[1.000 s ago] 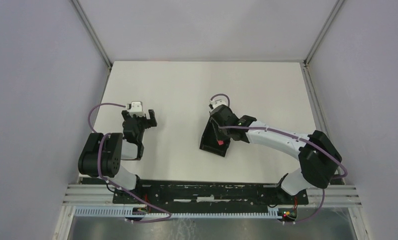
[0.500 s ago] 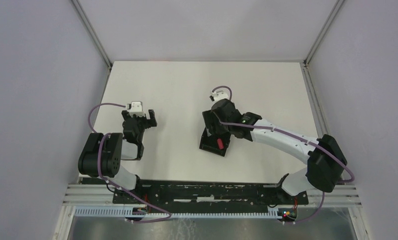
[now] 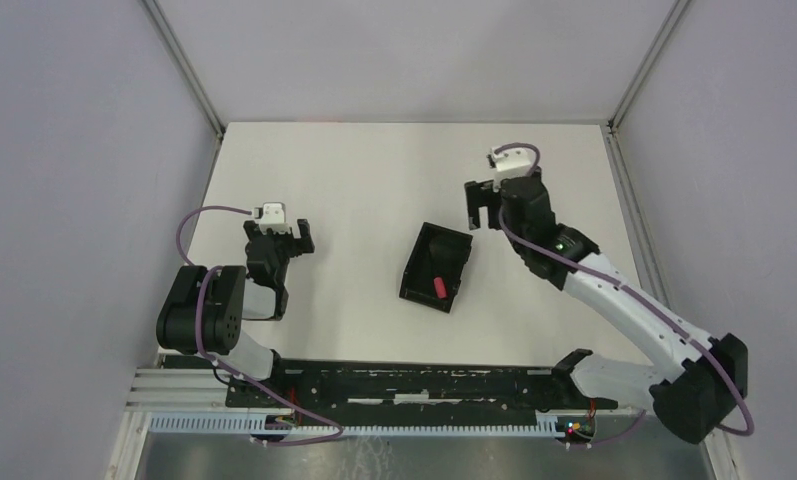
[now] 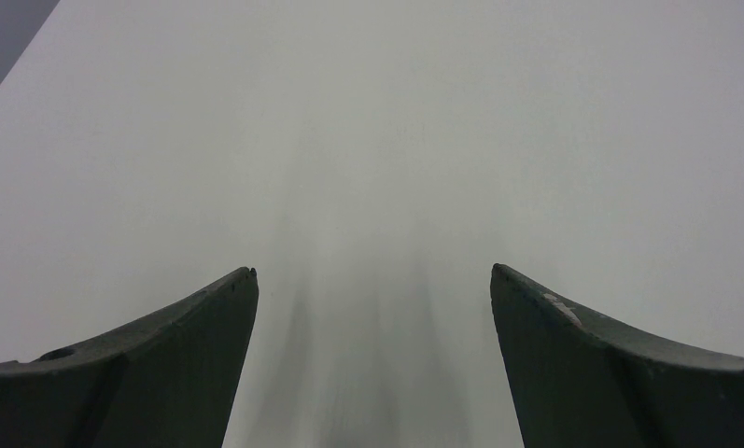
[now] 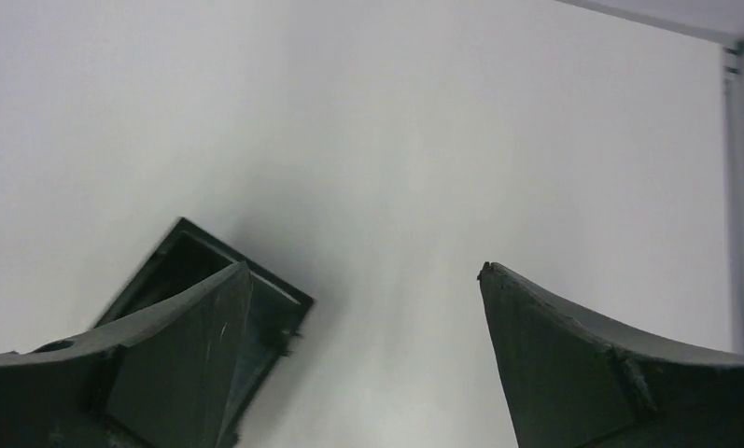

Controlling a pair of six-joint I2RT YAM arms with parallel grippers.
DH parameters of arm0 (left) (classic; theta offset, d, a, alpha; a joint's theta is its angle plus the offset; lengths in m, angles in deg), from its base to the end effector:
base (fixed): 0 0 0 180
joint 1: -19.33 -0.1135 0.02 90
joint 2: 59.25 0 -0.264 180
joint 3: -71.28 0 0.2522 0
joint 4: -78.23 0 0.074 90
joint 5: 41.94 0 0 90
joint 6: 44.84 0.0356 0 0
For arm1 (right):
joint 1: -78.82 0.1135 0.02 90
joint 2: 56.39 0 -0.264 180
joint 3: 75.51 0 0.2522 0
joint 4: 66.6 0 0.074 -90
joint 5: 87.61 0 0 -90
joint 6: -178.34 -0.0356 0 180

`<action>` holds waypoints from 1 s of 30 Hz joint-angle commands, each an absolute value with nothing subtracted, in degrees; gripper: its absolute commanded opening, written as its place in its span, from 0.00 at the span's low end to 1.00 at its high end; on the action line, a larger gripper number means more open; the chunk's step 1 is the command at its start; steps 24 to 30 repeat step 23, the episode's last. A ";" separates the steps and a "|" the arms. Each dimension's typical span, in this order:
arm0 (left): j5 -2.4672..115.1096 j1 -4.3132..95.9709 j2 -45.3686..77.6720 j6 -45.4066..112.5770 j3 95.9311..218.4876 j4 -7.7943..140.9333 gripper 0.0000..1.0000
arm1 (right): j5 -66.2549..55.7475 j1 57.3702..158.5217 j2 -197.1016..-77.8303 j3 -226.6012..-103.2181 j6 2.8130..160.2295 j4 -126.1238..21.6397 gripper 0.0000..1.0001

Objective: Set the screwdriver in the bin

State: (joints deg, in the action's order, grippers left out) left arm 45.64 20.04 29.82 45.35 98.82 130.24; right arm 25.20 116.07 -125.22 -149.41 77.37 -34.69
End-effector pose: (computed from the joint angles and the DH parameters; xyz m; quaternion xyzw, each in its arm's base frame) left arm 0.2440 -0.0015 0.1376 -0.0076 0.7633 0.0132 0.6459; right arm 0.2242 0.1532 0.3337 -0.0890 0.8368 0.0559 0.5374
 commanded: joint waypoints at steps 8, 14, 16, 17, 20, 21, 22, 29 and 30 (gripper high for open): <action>46.21 19.94 28.90 43.54 99.28 131.77 1.00 | 29.14 97.85 -102.81 -100.73 91.41 -82.85 0.98; 46.21 19.94 28.90 43.49 99.28 131.77 1.00 | 31.24 95.62 -103.72 -89.81 89.39 -92.78 0.98; 46.21 19.94 28.94 43.49 99.34 131.70 1.00 | 31.29 95.36 -104.29 -88.17 88.65 -94.47 0.98; 46.21 19.88 28.98 43.49 99.39 131.70 1.00 | 30.99 95.27 -104.41 -88.83 88.58 -93.15 0.98; 46.21 19.94 29.08 43.50 99.43 131.61 1.00 | 30.89 95.22 -104.96 -88.91 88.63 -92.94 0.98; 46.14 19.94 29.08 43.52 99.45 131.57 1.00 | 31.09 95.10 -105.03 -88.85 88.52 -93.08 0.98; 46.13 19.94 29.08 43.50 99.45 131.53 1.00 | 31.11 95.12 -104.99 -88.86 88.43 -92.59 0.98; 46.13 19.94 29.08 43.50 99.45 131.53 1.00 | 31.09 95.16 -104.91 -88.86 88.42 -92.86 0.98; 46.13 19.94 29.08 43.50 99.45 131.53 1.00 | 31.09 95.16 -104.91 -88.86 88.42 -92.86 0.98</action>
